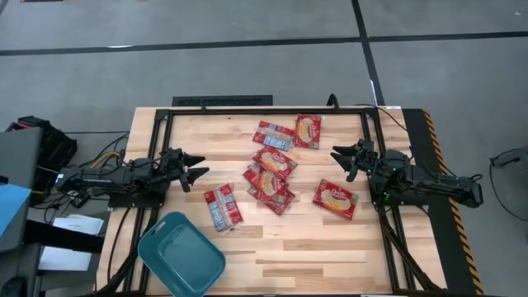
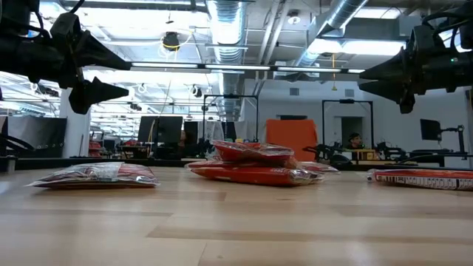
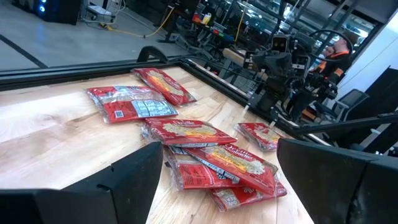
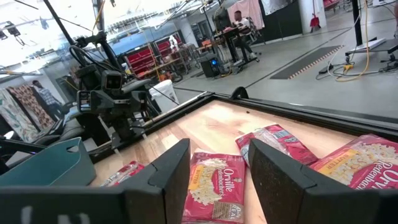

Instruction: Sort popcorn bags into baskets

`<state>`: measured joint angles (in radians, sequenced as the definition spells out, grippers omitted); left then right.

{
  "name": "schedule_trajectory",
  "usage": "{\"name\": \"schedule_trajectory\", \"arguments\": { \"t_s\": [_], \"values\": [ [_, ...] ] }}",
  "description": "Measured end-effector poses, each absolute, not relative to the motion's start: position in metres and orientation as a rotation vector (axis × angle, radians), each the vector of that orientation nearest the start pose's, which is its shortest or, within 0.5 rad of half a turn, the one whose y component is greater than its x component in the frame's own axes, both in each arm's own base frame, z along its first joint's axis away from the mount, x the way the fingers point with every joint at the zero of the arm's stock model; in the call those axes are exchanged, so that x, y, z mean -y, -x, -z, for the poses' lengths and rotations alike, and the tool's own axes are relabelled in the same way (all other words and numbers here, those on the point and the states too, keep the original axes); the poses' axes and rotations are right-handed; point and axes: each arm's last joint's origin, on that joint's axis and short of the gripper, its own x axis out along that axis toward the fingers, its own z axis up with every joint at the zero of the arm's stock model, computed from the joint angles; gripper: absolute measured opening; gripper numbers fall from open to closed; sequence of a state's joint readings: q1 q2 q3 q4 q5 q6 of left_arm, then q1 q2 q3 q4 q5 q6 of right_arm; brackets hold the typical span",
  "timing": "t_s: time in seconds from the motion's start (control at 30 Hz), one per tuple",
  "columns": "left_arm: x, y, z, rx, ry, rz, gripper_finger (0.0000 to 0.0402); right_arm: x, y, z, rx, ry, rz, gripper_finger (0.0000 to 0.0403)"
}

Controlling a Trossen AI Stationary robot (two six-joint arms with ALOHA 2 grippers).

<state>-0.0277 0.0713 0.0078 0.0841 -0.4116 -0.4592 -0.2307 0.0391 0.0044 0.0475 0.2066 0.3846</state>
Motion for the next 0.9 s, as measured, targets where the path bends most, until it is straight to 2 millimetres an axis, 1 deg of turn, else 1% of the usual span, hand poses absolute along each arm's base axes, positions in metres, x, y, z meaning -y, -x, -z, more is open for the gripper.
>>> {"name": "schedule_trajectory", "arguments": {
  "t_s": [0.2, 0.37, 0.53, 0.63, 0.8, 0.9],
  "values": [
    [-0.010, -0.099, -0.169, 0.120, 0.456, -0.419, 0.0306, 0.028, -0.095, -0.167, 0.097, -0.378, 0.429, 0.0181],
    [-0.009, -0.099, -0.169, 0.151, 0.642, -0.384, 0.0306, 0.028, -0.095, -0.167, 0.097, -0.378, 0.429, 0.0178],
    [-0.009, -0.099, -0.169, 0.174, 0.771, -0.368, 0.0306, 0.028, -0.095, -0.167, 0.097, -0.378, 0.429, 0.0181],
    [-0.009, -0.099, -0.169, 0.187, 0.807, -0.376, 0.0306, 0.028, -0.095, -0.167, 0.097, -0.378, 0.429, 0.0184],
    [-0.012, -0.098, -0.176, 0.346, 1.010, -0.416, 0.0306, 0.028, -0.095, -0.167, 0.099, -0.380, 0.429, 0.0188],
    [-0.013, -0.096, -0.183, 0.416, 1.067, -0.403, 0.0306, 0.029, -0.095, -0.169, 0.135, -0.420, 0.426, 0.0190]
  ]
}}
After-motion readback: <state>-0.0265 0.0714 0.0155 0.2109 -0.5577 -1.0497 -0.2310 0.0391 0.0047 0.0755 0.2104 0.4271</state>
